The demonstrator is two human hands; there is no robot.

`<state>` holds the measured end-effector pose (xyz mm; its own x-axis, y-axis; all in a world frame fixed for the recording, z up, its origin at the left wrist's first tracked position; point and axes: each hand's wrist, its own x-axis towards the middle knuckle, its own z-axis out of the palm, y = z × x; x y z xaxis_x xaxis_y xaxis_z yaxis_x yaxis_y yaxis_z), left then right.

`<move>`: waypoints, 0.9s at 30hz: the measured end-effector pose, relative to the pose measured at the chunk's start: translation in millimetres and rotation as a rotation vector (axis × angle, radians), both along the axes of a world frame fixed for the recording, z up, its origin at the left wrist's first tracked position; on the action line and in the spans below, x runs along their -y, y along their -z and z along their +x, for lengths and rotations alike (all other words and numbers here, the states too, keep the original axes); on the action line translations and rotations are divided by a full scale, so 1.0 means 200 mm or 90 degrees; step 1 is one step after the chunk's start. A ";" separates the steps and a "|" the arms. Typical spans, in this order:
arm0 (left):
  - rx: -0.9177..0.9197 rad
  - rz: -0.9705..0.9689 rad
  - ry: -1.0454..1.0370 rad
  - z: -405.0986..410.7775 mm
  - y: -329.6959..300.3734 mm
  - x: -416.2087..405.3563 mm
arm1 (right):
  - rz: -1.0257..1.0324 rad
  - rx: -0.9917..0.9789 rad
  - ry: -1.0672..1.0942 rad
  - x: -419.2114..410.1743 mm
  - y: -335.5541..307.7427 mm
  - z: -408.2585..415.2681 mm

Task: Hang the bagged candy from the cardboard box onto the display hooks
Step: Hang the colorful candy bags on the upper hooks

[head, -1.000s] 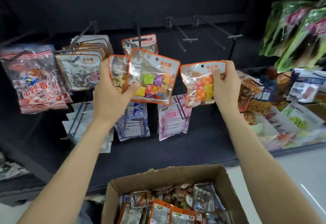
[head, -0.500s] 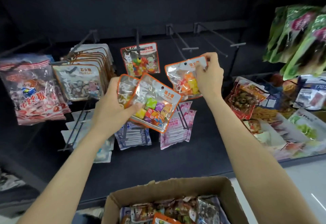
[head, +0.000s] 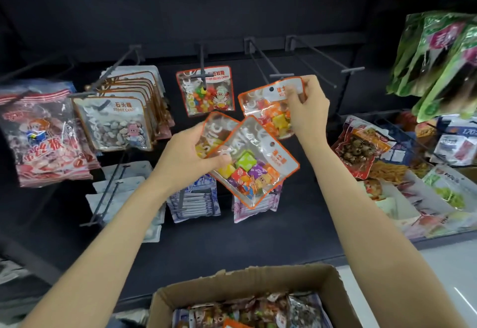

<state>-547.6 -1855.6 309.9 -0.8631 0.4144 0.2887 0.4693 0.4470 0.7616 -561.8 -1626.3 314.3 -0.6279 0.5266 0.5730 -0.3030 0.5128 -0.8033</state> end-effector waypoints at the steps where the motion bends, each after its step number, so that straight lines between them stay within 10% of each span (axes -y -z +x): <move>1: -0.008 -0.017 0.008 -0.02 -0.01 -0.03 | 0.001 0.013 -0.001 -0.01 0.00 -0.01; 10: 0.057 0.030 0.009 -0.18 -0.03 -0.25 | -0.083 0.114 -0.059 -0.08 0.00 -0.01; 20: 0.016 -0.025 -0.071 -0.39 -0.08 -0.36 | 0.120 0.276 0.092 -0.09 -0.11 -0.22; 27: -0.018 0.036 -0.120 -0.34 0.00 -0.32 | -0.029 0.197 0.023 -0.03 0.08 0.00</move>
